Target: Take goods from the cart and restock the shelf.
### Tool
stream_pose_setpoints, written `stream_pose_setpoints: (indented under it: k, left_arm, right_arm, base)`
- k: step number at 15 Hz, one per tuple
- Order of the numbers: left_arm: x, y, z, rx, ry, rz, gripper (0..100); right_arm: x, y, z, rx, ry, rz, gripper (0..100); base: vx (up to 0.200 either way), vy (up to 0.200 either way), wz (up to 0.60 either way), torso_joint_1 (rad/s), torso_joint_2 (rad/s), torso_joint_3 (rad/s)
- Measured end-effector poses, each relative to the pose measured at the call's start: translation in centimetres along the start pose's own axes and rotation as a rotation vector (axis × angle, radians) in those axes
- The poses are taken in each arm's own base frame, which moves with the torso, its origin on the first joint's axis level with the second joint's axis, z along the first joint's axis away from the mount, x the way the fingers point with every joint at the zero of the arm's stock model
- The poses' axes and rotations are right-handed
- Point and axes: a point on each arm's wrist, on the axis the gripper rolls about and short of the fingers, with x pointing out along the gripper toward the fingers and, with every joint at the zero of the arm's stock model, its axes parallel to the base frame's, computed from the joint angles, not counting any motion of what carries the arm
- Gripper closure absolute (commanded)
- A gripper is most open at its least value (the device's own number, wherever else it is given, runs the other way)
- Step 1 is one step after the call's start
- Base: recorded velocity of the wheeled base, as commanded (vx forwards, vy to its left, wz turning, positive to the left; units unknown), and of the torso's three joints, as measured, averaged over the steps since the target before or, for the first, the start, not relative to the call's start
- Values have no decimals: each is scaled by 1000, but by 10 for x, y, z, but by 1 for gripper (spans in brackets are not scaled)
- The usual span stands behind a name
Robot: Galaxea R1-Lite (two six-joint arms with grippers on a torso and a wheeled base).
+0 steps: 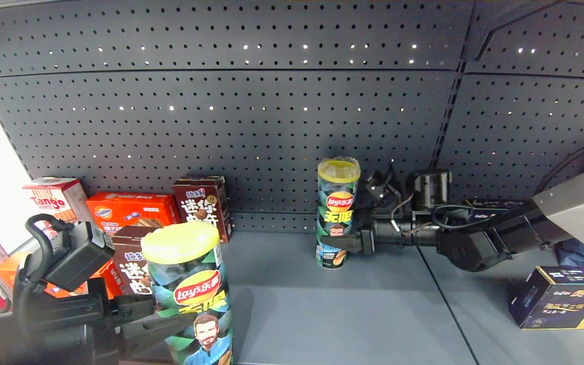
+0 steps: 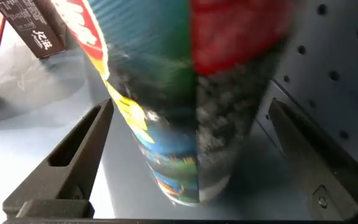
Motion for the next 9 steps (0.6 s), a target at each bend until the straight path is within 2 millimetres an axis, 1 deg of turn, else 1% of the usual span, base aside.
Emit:
stream_pose_setpoints:
  k: [2,3,6,9]
  left_arm:
    - [0,0,0,0,-1,0,100]
    - [0,0,0,0,0,-1,100]
    - [-1,-1,0,1,-1,-1,100]
    - [-1,0,7,13,-23,1,100]
  right_arm:
    - [4,-1,-1,-9,-8,2,0]
    - [6,-2,-1,-11,-8,-2,100]
    - [9,-1,-5,-7,10,-56,100]
    - [5,7,-8,0,22,-54,100]
  base:
    - [0,0,0,0,0,0]
    - [0,0,0,0,0,0]
    - [0,0,0,0,0,0]
    - [0,0,0,0,0,0]
